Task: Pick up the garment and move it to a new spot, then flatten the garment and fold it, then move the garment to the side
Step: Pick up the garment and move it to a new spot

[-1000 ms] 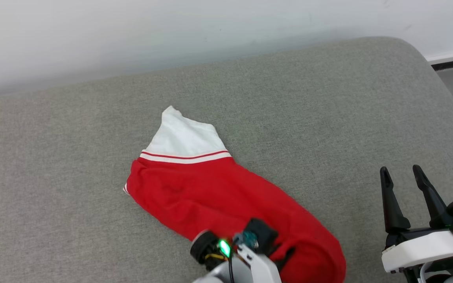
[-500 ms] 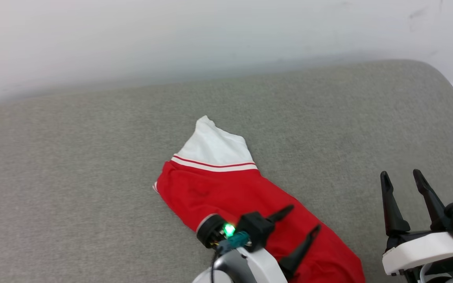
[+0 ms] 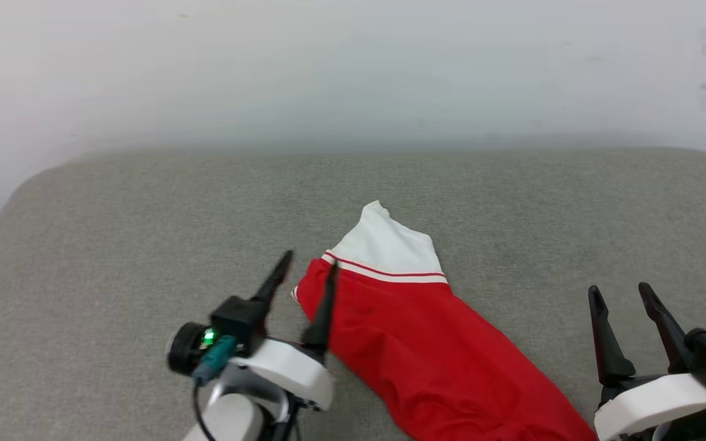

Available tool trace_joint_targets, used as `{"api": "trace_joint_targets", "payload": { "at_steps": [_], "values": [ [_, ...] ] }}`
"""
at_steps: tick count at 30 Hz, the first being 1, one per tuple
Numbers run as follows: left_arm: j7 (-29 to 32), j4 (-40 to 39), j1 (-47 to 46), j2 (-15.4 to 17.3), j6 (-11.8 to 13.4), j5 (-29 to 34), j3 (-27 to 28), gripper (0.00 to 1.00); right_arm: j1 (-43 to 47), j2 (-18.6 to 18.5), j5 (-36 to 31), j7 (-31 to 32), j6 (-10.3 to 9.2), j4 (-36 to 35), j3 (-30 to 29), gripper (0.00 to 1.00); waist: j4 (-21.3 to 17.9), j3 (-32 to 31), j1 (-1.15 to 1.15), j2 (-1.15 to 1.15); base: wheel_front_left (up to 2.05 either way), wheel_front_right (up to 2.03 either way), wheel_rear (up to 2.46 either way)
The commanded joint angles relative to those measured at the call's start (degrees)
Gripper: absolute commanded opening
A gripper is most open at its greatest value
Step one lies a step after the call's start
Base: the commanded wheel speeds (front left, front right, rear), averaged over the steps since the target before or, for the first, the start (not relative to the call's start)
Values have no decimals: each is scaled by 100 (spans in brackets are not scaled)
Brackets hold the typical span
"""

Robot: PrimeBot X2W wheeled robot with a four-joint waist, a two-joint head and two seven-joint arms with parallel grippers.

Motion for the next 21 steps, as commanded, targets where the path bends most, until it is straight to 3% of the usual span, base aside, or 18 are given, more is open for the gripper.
{"api": "trace_joint_targets", "payload": {
  "at_steps": [1, 8, 21],
  "values": [
    [-40, 1, 82, 63, 42, -30, 80, 100, 48, 12, 4, 12, -6, 5, 10, 100, 70, -16, 0, 0, 0, 0, 0],
    [-57, -26, 435, 581, 304, -169, 689, 100, 102, 13, 29, 34, -6, 39, 34, 100, 225, -66, 0, 0, 0, 0, 0],
    [42, -638, 1130, 1248, 178, -550, 1159, 100, 228, 12, 7, 202, -6, -101, 9, 100, 274, -227, 0, 0, 0, 0, 0]
  ]
}}
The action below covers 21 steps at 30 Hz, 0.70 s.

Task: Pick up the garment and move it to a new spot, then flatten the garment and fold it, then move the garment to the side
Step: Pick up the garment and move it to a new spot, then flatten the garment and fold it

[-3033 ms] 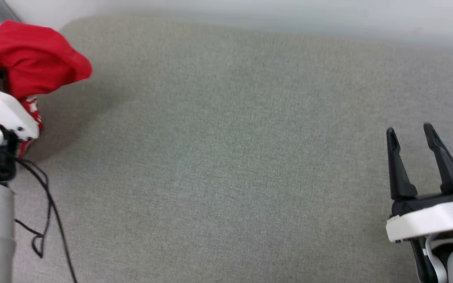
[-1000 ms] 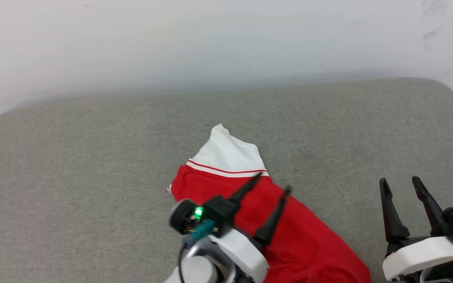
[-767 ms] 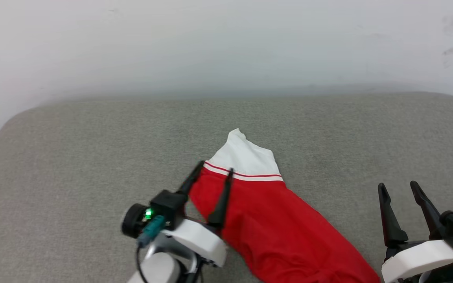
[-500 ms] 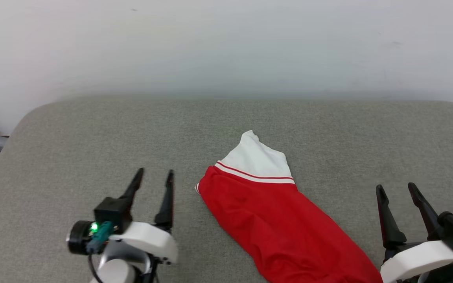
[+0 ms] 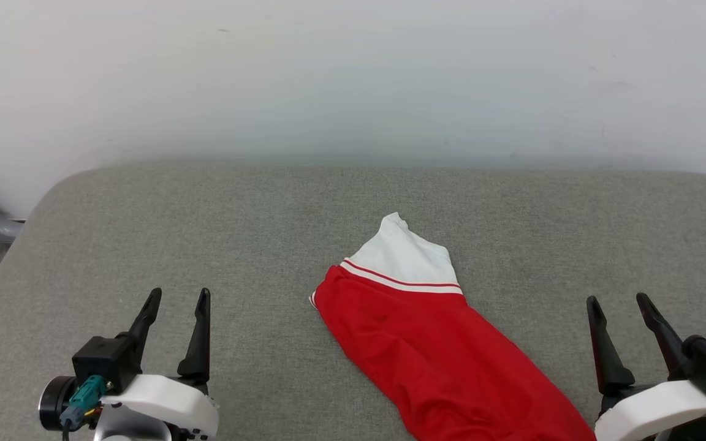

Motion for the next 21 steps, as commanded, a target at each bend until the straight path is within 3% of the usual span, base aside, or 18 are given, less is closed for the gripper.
{"api": "trace_joint_targets", "payload": {
  "at_steps": [1, 14, 21],
  "values": [
    [-15, -56, 107, 50, -41, -42, 10, 100, 92, 12, 4, 23, -6, -50, -11, 100, 15, -22, 0, 0, 0, 0, 0],
    [65, -85, 80, 37, 15, 13, -135, 100, 115, 11, -20, 82, -6, -21, -133, 100, 115, -11, 0, 0, 0, 0, 0],
    [-9, -28, -167, -106, -27, -60, -123, 100, -281, 11, 113, 273, -6, 758, -476, 100, 431, 162, 0, 0, 0, 0, 0]
  ]
}}
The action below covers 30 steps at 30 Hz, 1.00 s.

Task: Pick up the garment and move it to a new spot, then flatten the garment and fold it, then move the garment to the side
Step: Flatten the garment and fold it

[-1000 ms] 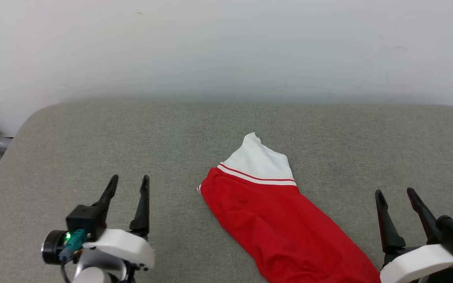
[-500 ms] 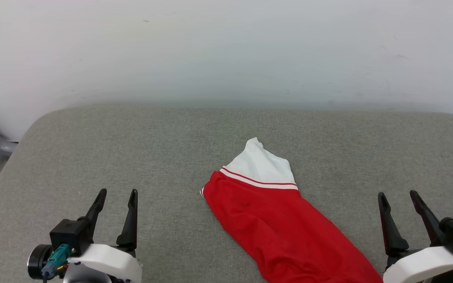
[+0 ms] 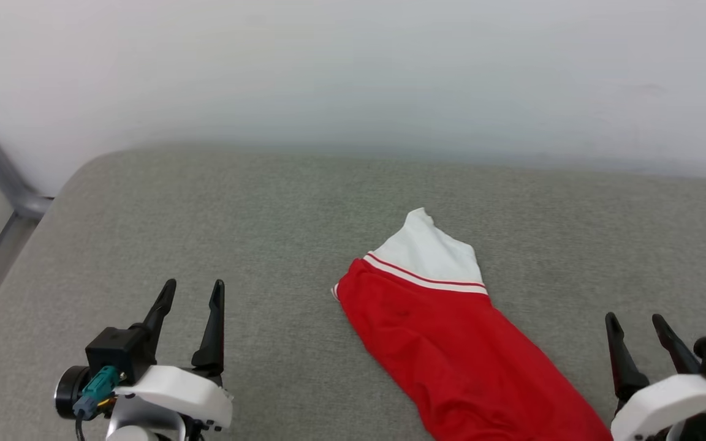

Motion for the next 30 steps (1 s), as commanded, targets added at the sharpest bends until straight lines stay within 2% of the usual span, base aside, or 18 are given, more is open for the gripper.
{"api": "trace_joint_targets", "payload": {
  "at_steps": [1, 6, 7, 9, 10, 17, 25, 30],
  "values": [
    [-42, 26, -129, -89, -6, -12, -26, 100, -277, 10, 136, 148, -6, 330, -97, 100, 209, 132, 1, 0, 0, 0, 0],
    [-90, 62, -348, -250, -42, 5, -47, 100, -889, -25, 269, 756, -5, 937, -233, 100, 469, 426, 1, 0, 0, 0, 0],
    [-116, 91, -444, -327, -63, 27, -59, 100, -1240, -171, 320, 1247, -6, 1288, -280, 100, 596, 562, 1, 0, 0, 0, 0],
    [-128, 136, -543, -422, -118, 48, -77, 100, -1647, -332, 413, 1679, -5, 1567, -248, 100, 734, 685, 1, 0, 0, 0, 0],
    [-128, 136, -543, -422, -118, 48, -77, 100, -1647, -332, 413, 1679, -5, 1567, -248, 100, 734, 685, 1, 0, 0, 0, 0],
    [-168, 420, -950, -722, -338, 157, -118, 100, -2952, -893, 825, 2809, -5, 2440, 353, 100, 1220, 1105, 1, 0, 0, 0, 0],
    [-169, 518, -1310, -1188, -668, 395, -1, 100, -4105, -1454, 1210, 3068, -6, 3319, 1229, 100, 1723, 1580, 1, 0, 0, 0, 0],
    [-165, 529, -1394, -1430, -851, 554, 151, 100, -4500, -1729, 1490, 3224, -6, 3743, 1805, 100, 1915, 1853, 1, 0, 0, 0, 0]
  ]
}}
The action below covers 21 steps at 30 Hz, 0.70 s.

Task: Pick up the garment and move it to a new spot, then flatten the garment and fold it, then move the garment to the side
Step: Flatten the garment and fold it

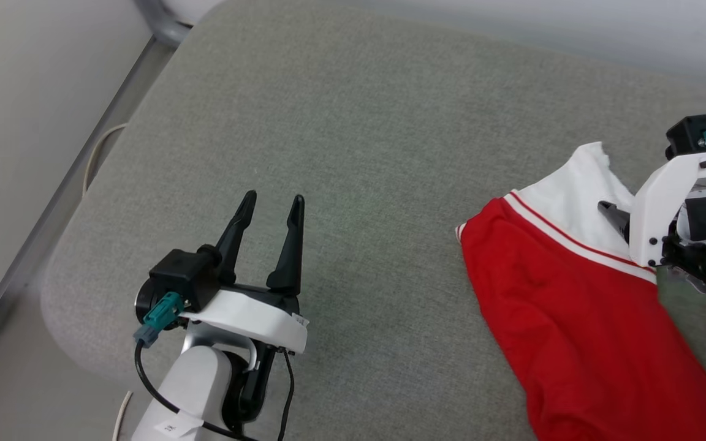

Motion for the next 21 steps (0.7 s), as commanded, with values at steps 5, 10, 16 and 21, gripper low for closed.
{"api": "trace_joint_targets", "payload": {
  "at_steps": [5, 10, 16, 21],
  "values": [
    [-15, 56, -32, -137, -134, 125, 192, 100, 7, -210, 386, 600, -4, 394, 628, 100, 173, 232, -1, 0, 0, 0, 0],
    [-15, 117, -11, -246, -248, 246, 340, 100, 268, -320, 799, 1499, -4, 862, 1071, 0, 194, 260, -1, 0, 0, 0, 0],
    [-16, 189, 9, -296, -314, 357, 464, 100, -68, -436, 966, 1423, -6, 827, 1191, 0, 169, 209, -1, 0, 0, 0, 0],
    [-16, 252, 116, -318, -349, 463, 577, 100, -577, -665, 919, 802, -10, 733, 1007, 0, 11, 19, -1, 0, 0, 0, 0]
  ]
}}
